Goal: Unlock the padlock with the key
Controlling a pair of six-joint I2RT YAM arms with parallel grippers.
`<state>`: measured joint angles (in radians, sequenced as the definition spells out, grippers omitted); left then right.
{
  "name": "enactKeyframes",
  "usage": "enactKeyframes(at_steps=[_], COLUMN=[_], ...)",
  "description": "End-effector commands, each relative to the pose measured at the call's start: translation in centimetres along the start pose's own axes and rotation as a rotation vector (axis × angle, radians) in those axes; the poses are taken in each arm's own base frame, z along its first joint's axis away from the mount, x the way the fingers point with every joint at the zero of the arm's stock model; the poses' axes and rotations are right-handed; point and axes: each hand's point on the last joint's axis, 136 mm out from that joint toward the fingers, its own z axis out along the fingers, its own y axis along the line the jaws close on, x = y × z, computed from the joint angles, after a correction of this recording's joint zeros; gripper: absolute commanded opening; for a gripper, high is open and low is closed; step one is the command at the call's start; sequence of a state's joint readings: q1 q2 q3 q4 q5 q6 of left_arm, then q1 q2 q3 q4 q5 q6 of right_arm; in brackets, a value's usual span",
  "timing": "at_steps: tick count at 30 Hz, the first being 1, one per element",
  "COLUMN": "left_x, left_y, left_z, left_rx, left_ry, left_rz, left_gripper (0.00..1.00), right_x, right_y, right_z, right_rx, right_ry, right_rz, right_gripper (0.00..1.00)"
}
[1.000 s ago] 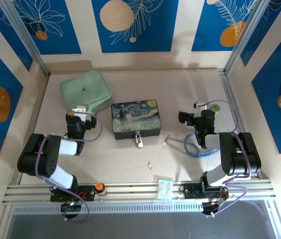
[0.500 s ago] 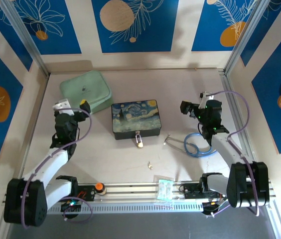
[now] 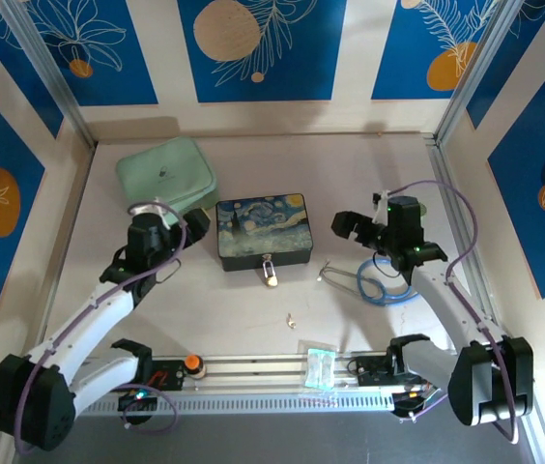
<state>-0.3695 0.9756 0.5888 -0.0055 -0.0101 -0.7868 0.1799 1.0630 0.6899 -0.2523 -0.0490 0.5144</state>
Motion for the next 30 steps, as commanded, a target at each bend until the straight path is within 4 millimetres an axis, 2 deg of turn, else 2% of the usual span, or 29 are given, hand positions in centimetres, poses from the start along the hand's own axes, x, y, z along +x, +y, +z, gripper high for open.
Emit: enactKeyframes(at_steps=[1, 5, 7, 11, 14, 16, 22, 26, 30], left_x=[2.8, 6.4, 7.8, 10.5, 12.5, 13.7, 15.9, 17.2, 18.0], left_y=[-0.7, -2.7, -3.4, -4.3, -4.5, -4.5, -4.6, -4.9, -5.1], left_z=[-0.4, -0.5, -0.7, -1.3, -1.4, -1.4, -1.4, -1.2, -1.1], left_rx=[-0.032, 0.007, 0.018, 0.029, 0.024, 0.016, -0.006, 0.0, -0.001], left_ry=[0.105, 0.199, 0.234, 0.286, 0.324, 0.347, 0.376, 0.401, 0.413], left_rz=[0.013, 0.04, 0.052, 0.066, 0.075, 0.08, 0.085, 0.063, 0.067], left_gripper=[0.99, 0.99, 0.99, 0.98, 0.95, 0.95, 0.91, 0.89, 0.89], right_x=[4.0, 8.3, 9.8, 12.4, 14.8, 15.9, 19.2, 21.5, 23.5], right_y=[0.8, 2.5, 3.1, 4.1, 5.1, 4.8, 5.5, 5.3, 6.1], right_z=[-0.4, -0.2, -0.3, -0.7, -0.7, -0.7, -0.7, -0.3, 0.1], right_rx=[0.043, 0.067, 0.086, 0.112, 0.089, 0.122, 0.124, 0.149, 0.142], right_ry=[0.146, 0.25, 0.277, 0.312, 0.356, 0.37, 0.424, 0.478, 0.514], right_rz=[-0.001, -0.085, -0.125, -0.168, -0.194, -0.214, -0.221, -0.21, -0.24], right_gripper=[0.98, 0.91, 0.9, 0.86, 0.77, 0.73, 0.62, 0.58, 0.54])
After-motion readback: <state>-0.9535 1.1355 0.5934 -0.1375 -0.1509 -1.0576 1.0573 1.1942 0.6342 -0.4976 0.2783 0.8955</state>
